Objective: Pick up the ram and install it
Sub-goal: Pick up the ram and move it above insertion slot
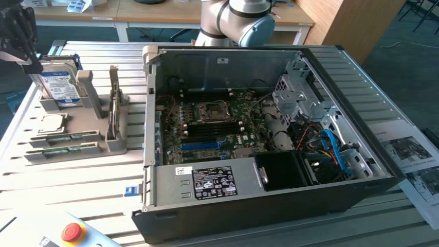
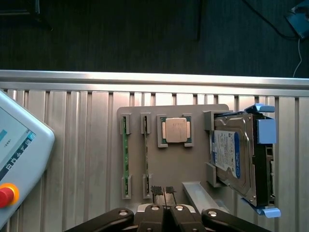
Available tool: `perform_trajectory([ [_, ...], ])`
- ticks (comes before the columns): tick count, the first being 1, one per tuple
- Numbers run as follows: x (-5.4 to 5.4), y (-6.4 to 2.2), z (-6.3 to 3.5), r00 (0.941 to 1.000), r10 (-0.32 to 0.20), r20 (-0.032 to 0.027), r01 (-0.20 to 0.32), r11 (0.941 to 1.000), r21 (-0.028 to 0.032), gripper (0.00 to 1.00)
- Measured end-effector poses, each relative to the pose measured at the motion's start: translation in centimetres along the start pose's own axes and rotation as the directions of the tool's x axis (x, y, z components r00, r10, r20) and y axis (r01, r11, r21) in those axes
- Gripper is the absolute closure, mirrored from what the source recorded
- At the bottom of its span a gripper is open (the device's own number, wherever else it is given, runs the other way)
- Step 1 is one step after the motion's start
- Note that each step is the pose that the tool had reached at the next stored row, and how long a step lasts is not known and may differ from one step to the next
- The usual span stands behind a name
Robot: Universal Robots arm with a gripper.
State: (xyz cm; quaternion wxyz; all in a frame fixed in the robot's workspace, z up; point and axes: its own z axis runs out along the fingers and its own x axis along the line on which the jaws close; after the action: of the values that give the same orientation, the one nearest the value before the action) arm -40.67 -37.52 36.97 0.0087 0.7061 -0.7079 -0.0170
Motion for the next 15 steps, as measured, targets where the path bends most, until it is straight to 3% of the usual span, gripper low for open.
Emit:
perform_trajectory([
  [15,0.0,-0.07,1.61,1.0,0.0,-0.0002,0.0,1.0,0.0029,0.89],
])
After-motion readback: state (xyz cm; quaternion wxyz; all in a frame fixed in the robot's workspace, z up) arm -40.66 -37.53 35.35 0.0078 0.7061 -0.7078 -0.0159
